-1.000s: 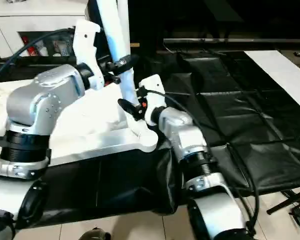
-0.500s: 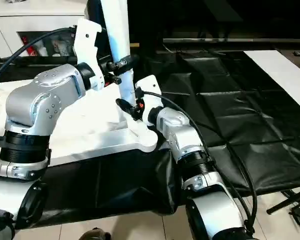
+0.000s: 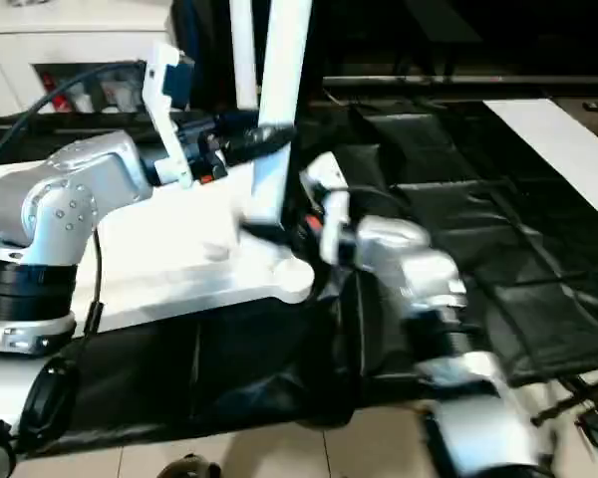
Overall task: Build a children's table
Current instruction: Insert table leg to table base
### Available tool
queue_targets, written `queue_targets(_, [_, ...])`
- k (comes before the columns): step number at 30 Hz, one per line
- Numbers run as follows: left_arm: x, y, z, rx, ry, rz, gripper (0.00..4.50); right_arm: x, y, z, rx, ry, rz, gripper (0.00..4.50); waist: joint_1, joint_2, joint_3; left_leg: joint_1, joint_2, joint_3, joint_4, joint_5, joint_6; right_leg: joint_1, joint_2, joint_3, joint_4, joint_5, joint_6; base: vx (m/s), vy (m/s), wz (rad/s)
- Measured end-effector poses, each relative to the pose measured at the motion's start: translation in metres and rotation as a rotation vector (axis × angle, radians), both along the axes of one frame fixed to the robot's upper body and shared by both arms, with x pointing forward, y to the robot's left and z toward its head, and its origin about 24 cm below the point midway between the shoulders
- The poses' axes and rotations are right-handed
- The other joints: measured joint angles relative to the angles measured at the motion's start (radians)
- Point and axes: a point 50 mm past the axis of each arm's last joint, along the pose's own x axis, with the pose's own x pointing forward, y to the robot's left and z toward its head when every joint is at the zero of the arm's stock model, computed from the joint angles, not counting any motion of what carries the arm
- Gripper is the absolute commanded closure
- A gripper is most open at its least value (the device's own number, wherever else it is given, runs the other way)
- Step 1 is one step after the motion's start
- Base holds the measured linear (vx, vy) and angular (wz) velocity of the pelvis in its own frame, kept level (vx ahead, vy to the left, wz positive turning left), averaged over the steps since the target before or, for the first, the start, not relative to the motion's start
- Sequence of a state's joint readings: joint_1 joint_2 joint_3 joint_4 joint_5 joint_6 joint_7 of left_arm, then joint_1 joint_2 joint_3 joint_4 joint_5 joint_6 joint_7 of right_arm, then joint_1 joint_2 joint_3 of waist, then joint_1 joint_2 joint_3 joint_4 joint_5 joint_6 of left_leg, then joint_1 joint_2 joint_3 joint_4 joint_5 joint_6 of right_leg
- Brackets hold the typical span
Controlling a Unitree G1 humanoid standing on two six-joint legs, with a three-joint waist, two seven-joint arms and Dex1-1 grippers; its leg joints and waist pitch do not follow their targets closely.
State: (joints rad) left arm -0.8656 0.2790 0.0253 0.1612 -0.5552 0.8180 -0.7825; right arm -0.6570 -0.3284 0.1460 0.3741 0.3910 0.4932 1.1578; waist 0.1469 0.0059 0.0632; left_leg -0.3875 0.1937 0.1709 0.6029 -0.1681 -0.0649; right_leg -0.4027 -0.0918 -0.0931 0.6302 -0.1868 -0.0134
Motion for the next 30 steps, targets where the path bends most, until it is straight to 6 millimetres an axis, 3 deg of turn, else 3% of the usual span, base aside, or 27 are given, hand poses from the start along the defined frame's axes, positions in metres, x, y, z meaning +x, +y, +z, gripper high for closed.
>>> queue_targets(7, [0.0004, -0.0045, -0.0035, -0.031, 0.062, -0.053, 1.27, -0.0057, -0.002, 0.0017, -0.015, 0.027, 0.059, 2.57, -0.003, 0.0, 0.0, 0.0, 0.0, 0.0, 0.0, 0.0, 0.0, 0.0, 0.0, 0.0, 0.0, 0.0, 0.0, 0.0, 0.0, 0.0])
queue_targets(12, [0.0006, -0.0045, -0.0055, -0.044, 0.087, -0.062, 1.73, -0.0063, -0.004, 0.0008, -0.022, 0.044, 0.06, 2.57, -0.002, 0.0, 0.0, 0.0, 0.0, 0.0, 0.0, 0.0, 0.0, 0.0, 0.0, 0.0, 0.0, 0.0, 0.0, 0.0, 0.0, 0.0])
queue_targets(13, [0.001, -0.0041, -0.006, -0.048, 0.093, -0.062, 1.99, -0.0064, -0.0046, 0.0008, -0.023, 0.046, 0.061, 2.57, -0.002, 0.0, 0.0, 0.0, 0.0, 0.0, 0.0, 0.0, 0.0, 0.0, 0.0, 0.0, 0.0, 0.0, 0.0, 0.0, 0.0, 0.0])
queue_targets(25, [0.0053, -0.0052, -0.004, -0.091, 0.125, -0.05, 2.64, -0.0052, -0.0063, 0.0025, -0.016, 0.038, 0.046, 2.57, 0.0, 0.0, 0.0, 0.0, 0.0, 0.0, 0.0, 0.0, 0.0, 0.0, 0.0, 0.0, 0.0, 0.0, 0.0, 0.0, 0.0, 0.0])
queue_targets(29, [0.0059, -0.005, -0.0019, -0.096, 0.112, -0.044, 2.66, -0.0039, -0.0043, 0.0038, -0.012, 0.007, 0.033, 2.57, -0.001, 0.0, 0.0, 0.0, 0.0, 0.0, 0.0, 0.0, 0.0, 0.0, 0.0, 0.0, 0.0, 0.0, 0.0, 0.0, 0.0, 0.0])
queue_targets(30, [0.0061, -0.005, -0.0014, -0.096, 0.107, -0.042, 2.67, -0.0037, -0.0037, 0.0039, -0.009, 0.005, 0.03, 2.22, -0.001, 0.0, 0.0, 0.0, 0.0, 0.0, 0.0, 0.0, 0.0, 0.0, 0.0, 0.0, 0.0, 0.0, 0.0, 0.0, 0.0, 0.0])
